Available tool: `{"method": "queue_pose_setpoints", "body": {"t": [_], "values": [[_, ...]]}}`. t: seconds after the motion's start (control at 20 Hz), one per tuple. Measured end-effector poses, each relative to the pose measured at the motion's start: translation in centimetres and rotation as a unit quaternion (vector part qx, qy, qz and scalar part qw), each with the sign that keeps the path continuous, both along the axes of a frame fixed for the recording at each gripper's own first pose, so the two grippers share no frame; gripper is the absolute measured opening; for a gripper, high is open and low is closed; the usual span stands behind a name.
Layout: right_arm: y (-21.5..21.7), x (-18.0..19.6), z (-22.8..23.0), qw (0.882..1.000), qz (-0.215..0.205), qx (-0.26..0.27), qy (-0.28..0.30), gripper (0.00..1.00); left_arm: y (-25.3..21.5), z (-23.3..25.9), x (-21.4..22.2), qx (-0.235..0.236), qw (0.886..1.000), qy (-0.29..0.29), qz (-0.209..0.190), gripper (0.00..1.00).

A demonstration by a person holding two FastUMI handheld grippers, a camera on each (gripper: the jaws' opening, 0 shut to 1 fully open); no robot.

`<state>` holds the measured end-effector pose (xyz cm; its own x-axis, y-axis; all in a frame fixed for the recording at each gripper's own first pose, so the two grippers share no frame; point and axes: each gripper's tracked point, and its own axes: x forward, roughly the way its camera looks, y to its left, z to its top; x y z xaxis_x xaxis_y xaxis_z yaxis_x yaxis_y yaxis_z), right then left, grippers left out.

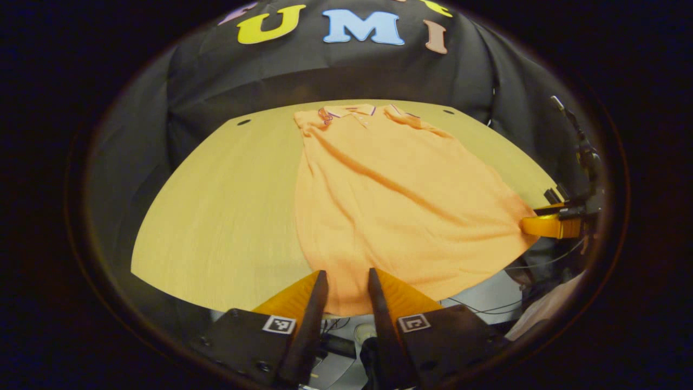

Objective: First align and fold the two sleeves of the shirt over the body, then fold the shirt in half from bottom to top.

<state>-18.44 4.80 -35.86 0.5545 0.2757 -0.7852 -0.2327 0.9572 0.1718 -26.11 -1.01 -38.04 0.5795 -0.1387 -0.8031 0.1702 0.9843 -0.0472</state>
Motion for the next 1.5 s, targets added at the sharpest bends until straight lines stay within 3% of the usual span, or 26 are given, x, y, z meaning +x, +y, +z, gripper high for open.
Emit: {"method": "queue_pose_setpoints", "body": {"t": [0.05, 0.1, 0.15, 0.2, 0.25, 0.35, 0.6, 0.85, 1.1, 1.5], "values": [[0.1, 0.0, 0.1, 1.000, 0.010, 0.000, 0.003, 0.51, -0.2, 0.0, 0.2, -0.001, 1.000, 0.000, -0.001, 0.43], [0.0, 0.0, 0.0, 1.000, 0.007, 0.005, 0.005, 0.51, -0.4, -0.2, 0.2, 0.000, 1.000, 0.000, 0.001, 0.26], [0.1, 0.0, 0.1, 1.000, 0.002, 0.020, 0.013, 0.21, -0.6, -0.1, 0.3, 0.000, 1.000, 0.000, -0.001, 0.21], [0.3, -0.2, 0.1, 0.999, 0.004, 0.029, 0.020, 0.19, -0.5, -0.1, 0.4, 0.001, 1.000, 0.001, 0.003, 0.20], [0.0, 0.2, 0.2, 0.999, -0.012, 0.037, 0.023, 0.21, -0.9, -0.2, 0.4, -0.002, 1.000, 0.002, 0.003, 0.12], [-0.1, 0.6, 0.2, 0.997, -0.025, 0.064, 0.036, 0.02, -1.1, 0.0, 0.5, 0.001, 1.000, 0.004, 0.011, 0.07], [-0.2, 2.9, 3.4, 0.995, -0.006, 0.102, 0.008, 0.02, -1.3, 3.3, 2.7, 0.005, 0.999, -0.026, 0.041, 0.06], [-0.3, 8.4, 8.3, 0.992, 0.018, 0.108, -0.058, 0.01, -2.4, 7.5, 7.7, -0.001, 0.996, -0.069, 0.050, 0.06], [0.3, 15.1, 11.9, 0.989, -0.007, 0.107, -0.106, 0.01, -2.0, 10.1, 15.2, -0.011, 0.993, -0.105, 0.048, 0.07], [2.4, 25.0, 15.8, 0.984, -0.064, 0.084, -0.144, 0.01, -1.0, 12.0, 26.5, -0.017, 0.991, -0.136, -0.002, 0.06]]}}
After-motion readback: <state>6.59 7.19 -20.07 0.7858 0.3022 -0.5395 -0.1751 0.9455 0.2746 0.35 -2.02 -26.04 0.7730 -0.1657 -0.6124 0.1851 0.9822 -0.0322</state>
